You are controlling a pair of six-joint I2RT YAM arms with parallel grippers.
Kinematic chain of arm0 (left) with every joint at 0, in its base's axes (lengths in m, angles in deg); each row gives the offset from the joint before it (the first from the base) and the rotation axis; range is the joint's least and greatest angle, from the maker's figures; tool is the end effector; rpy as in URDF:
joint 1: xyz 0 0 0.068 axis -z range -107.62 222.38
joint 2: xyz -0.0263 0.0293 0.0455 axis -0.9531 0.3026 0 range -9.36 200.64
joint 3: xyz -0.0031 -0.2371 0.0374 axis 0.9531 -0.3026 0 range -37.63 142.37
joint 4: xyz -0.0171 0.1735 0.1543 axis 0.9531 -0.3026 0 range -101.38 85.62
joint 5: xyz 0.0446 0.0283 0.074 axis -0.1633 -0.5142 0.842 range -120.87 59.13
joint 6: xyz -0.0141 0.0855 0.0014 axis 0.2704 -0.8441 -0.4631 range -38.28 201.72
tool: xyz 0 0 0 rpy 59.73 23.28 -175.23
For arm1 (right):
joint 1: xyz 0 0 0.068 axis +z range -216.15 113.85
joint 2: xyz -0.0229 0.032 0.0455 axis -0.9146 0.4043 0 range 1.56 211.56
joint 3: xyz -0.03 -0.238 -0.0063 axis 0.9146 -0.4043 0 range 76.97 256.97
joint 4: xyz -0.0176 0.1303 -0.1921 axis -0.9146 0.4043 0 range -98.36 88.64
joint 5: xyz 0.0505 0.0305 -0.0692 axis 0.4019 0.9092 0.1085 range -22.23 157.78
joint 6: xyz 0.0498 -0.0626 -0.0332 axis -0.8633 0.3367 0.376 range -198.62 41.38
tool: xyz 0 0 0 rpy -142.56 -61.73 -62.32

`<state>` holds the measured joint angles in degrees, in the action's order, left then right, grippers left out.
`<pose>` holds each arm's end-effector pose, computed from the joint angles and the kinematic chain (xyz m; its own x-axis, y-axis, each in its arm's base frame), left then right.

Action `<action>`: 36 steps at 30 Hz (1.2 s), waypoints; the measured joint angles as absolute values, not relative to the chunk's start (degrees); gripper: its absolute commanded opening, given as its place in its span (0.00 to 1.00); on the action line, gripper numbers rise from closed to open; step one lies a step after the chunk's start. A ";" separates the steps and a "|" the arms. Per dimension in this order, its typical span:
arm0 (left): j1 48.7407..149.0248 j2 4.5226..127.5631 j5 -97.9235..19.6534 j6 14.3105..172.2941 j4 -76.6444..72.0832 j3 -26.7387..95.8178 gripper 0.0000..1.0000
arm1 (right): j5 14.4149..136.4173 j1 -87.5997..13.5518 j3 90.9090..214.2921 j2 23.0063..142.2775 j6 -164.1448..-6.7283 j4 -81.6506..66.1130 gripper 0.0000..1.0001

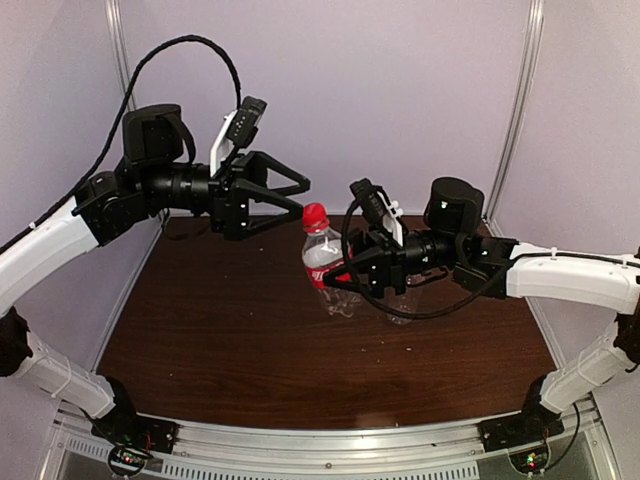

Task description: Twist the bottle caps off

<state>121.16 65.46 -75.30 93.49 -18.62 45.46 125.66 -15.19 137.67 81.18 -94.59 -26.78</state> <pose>0.1515 -0.2543 0.4123 -0.2703 0.0873 -0.9588 0.9610 -0.0360 -0.2742 0.1482 0.2858 0.3260 -0.2657 -0.0954 -0.9593 -0.9083 -0.3089 0.2823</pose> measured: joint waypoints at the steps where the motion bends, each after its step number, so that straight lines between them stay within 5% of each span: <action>1: 121.18 65.99 -76.72 93.08 -18.56 45.96 0.80 | 126.69 -15.21 137.67 81.50 -95.35 -27.52 0.23; 21: 121.16 71.65 -88.30 92.95 -15.50 47.23 0.41 | 130.84 -15.24 137.67 83.23 -99.59 -31.37 0.23; 32: 121.11 71.63 -88.06 93.01 -14.32 45.68 0.37 | 130.82 -15.39 137.67 83.25 -99.59 -31.30 0.23; 36: 121.07 71.08 -86.99 92.99 -14.30 44.93 0.43 | 130.73 -15.50 137.67 83.30 -99.57 -30.82 0.22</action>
<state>121.07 71.08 -86.99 92.99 -14.30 44.93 130.73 -15.50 137.67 83.30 -99.57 -30.82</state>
